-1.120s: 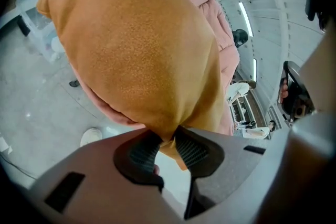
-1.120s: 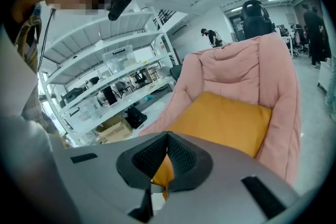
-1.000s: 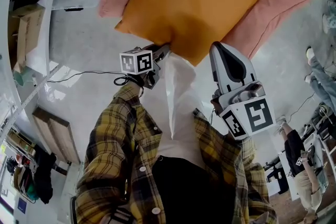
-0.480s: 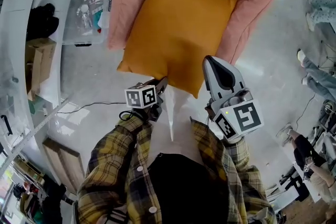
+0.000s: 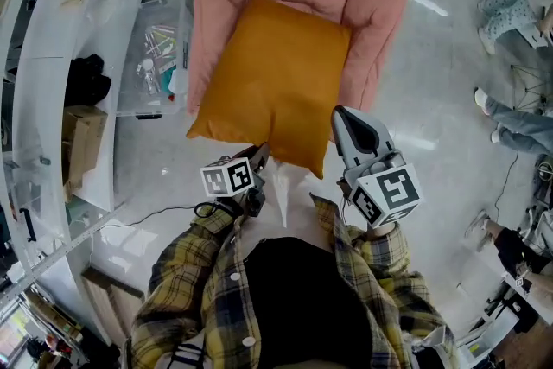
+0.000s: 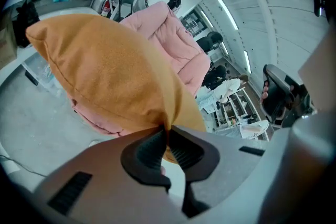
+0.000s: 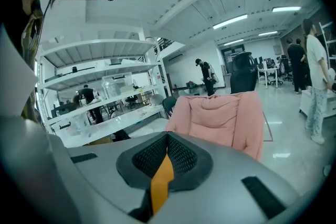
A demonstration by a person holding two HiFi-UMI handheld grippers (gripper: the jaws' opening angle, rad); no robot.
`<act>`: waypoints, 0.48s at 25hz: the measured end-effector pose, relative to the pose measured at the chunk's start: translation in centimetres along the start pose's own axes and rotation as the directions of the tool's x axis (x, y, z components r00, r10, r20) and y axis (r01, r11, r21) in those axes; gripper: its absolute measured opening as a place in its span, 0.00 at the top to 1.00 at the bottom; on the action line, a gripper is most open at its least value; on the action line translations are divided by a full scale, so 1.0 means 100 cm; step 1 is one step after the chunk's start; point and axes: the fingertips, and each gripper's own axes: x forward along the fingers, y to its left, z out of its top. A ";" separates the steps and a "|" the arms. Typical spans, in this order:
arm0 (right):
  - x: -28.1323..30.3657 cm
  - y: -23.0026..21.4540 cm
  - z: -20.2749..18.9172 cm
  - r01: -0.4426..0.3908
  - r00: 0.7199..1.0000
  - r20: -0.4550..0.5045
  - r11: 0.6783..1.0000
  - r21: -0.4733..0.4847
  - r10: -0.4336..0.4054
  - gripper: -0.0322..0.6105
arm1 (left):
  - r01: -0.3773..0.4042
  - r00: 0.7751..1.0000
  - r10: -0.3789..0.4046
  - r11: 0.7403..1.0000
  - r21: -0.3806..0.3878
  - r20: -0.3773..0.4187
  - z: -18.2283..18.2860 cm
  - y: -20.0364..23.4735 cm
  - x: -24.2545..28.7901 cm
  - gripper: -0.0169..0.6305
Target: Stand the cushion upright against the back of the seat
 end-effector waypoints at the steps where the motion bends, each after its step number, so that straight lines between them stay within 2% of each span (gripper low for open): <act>1: -0.006 -0.001 0.004 0.005 1.000 0.007 1.000 -0.004 -0.005 0.92 | 0.001 1.000 -0.001 1.000 0.002 0.010 0.003 -0.007 -0.003 0.94; 5: -0.030 -0.007 0.022 0.027 0.998 0.056 1.000 -0.007 -0.027 0.92 | 0.008 0.999 -0.008 1.000 0.004 0.050 0.012 -0.034 -0.016 0.94; 9: -0.047 -0.012 0.032 0.037 0.994 0.103 0.999 0.007 -0.037 0.92 | -0.010 0.994 0.014 0.999 -0.039 0.110 0.016 -0.046 -0.035 0.95; 12: -0.054 -0.017 0.040 0.031 0.992 0.125 1.000 0.005 -0.031 0.92 | 0.006 0.989 0.003 0.998 -0.063 0.145 0.028 -0.060 -0.043 0.95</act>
